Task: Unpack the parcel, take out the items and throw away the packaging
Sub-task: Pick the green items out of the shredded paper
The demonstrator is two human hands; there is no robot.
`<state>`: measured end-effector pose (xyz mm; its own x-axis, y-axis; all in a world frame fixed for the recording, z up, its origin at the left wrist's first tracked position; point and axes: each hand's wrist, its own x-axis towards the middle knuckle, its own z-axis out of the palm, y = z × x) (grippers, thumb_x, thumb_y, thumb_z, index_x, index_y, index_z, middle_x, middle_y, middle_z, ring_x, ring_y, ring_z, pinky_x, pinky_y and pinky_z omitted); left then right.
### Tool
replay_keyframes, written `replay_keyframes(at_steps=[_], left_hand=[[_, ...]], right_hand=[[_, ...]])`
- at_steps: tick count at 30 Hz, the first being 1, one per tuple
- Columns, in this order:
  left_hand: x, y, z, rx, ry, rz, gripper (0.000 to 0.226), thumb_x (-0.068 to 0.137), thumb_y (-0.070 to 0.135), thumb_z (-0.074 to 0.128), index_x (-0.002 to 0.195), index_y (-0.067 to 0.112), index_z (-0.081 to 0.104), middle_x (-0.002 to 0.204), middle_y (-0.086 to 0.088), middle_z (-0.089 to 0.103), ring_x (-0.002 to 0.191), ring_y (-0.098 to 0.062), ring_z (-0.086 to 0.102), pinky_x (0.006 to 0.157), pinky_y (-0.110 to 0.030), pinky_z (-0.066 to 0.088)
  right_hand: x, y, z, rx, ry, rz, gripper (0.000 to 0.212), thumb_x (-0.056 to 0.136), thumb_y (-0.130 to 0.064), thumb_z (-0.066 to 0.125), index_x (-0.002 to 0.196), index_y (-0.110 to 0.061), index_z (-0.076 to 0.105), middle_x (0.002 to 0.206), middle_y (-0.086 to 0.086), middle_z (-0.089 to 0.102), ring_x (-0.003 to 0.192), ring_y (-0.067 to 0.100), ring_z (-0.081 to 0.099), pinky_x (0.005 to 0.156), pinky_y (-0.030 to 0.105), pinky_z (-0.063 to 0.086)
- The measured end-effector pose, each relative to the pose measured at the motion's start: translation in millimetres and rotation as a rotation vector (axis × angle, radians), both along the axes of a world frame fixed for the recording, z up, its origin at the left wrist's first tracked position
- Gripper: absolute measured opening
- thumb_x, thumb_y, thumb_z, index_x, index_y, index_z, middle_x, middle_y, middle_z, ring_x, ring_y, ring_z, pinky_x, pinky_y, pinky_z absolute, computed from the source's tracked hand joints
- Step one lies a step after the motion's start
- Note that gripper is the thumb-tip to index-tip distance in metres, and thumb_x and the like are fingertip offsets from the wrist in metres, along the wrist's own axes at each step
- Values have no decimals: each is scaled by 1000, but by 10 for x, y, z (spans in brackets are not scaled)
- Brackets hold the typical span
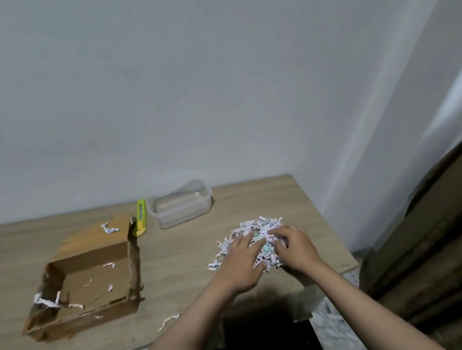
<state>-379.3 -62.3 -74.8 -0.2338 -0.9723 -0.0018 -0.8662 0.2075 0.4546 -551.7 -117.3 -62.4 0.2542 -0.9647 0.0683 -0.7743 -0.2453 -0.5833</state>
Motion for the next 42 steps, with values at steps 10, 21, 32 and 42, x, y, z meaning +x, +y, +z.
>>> replay_keyframes(at_steps=[10,21,32,42], left_hand=[[478,223,-258,-62,-108,188,65,84,61,27,132,25,52,152,-11,32,139,-36,29,116,-43,23],[58,100,103,-120,149,8,65,85,39,48,145,21,28,154,6,30,143,-16,22,115,-52,20],[-111,-197,-17,-46,-197,-39,54,94,50,36,144,32,30,159,10,12,145,-22,13,114,-55,11],[142,56,-64,-21,-204,193,58,92,50,37,144,25,27,159,1,12,145,-25,11,114,-54,7]], right_hand=[[-309,-240,-55,61,-35,-25,24,83,-28,63,106,-24,69,110,2,64,96,17,55,83,28,44],[-86,178,-80,-48,-10,-112,26,78,-34,65,102,-24,65,100,-4,58,103,21,50,87,37,44],[-287,259,-217,37,-74,-96,30,74,-34,65,101,-22,65,106,-5,60,106,22,51,85,30,41],[-318,170,-105,18,44,-124,29,79,-29,61,107,-21,64,119,-3,56,116,23,44,101,41,35]])
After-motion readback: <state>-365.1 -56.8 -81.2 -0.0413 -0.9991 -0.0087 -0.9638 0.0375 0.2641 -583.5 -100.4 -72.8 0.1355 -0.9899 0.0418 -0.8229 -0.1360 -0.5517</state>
